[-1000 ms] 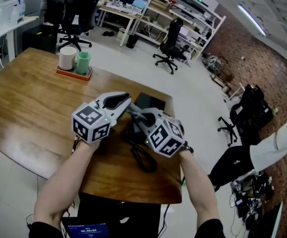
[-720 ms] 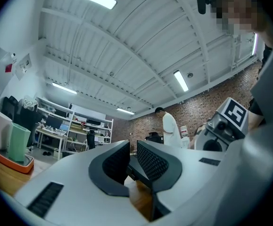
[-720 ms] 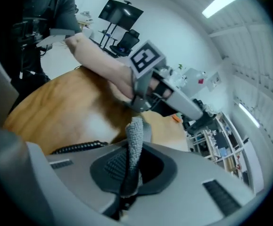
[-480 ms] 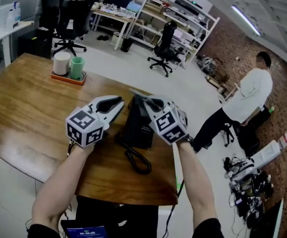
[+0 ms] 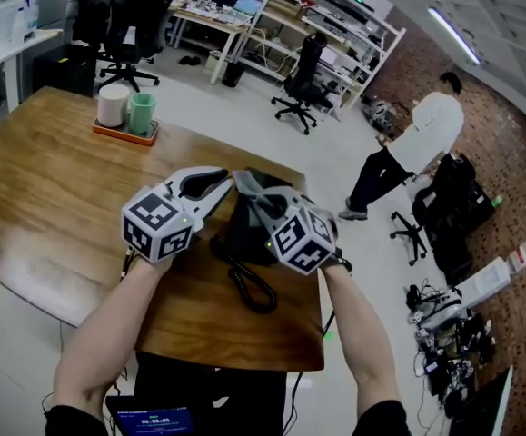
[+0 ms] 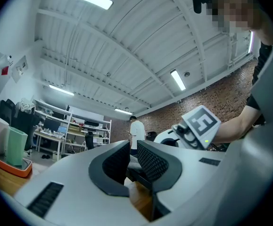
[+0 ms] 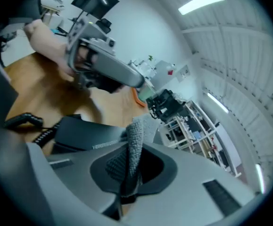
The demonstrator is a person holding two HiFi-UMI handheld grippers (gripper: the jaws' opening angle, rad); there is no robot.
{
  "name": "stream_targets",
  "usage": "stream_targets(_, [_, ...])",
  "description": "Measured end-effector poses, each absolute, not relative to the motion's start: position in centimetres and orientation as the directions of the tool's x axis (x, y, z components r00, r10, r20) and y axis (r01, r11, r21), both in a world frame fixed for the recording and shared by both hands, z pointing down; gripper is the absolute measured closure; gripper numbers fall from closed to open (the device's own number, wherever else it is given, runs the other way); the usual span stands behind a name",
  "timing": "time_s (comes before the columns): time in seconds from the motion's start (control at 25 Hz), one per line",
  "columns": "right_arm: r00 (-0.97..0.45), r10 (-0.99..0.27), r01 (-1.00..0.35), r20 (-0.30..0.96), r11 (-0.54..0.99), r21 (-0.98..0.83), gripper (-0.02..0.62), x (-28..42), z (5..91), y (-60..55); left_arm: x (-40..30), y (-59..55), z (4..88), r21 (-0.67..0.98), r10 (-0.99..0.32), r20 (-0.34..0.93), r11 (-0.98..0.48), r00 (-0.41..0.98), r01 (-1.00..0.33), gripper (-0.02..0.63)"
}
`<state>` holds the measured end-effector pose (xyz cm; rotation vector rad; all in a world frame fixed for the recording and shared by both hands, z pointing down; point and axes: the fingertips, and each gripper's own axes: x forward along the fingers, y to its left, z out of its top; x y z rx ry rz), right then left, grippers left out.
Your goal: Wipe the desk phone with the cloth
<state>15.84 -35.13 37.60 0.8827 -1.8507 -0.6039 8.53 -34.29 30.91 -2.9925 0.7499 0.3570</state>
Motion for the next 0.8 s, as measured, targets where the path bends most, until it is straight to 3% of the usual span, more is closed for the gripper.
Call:
stream_targets(0.28, [-0.385,-0.519,-0.009,0.763,0.829,0.559,0.571,13.0,42.5,-23.6,8.6,-34.5,31.4,0.020,-0.460,-0.220,-0.884,0.860,-0.468,0.572])
stream_targets(0.36, [-0.401,-0.587,-0.091,0.704,0.790,0.606,0.571,13.8,40.3,-25.8,8.7,-34.4,31.4,0.017,-0.459,-0.220,-0.884,0.861,-0.467,0.572])
stream_targets(0.56, [-0.294,-0.863,-0.503,0.410,0.505,0.701,0.571,18.3,32.9,-37.1,8.6,-34.3,31.8,0.019,-0.458,-0.222,-0.885,0.861,-0.466,0.572])
stream_targets(0.64, [-0.236,-0.889,-0.538,0.392,0.455,0.709,0.571,19.0,32.6,-40.0,8.7,-34.3,31.8,0.017,-0.458,-0.220,-0.885,0.861,-0.466,0.572])
stream_targets(0.8, [-0.192,-0.876,-0.464,0.442,0.478,0.746,0.571,18.5,34.6,-41.0,9.0,-34.1,31.3,0.013,-0.454,-0.224,-0.886,0.862,-0.463,0.572])
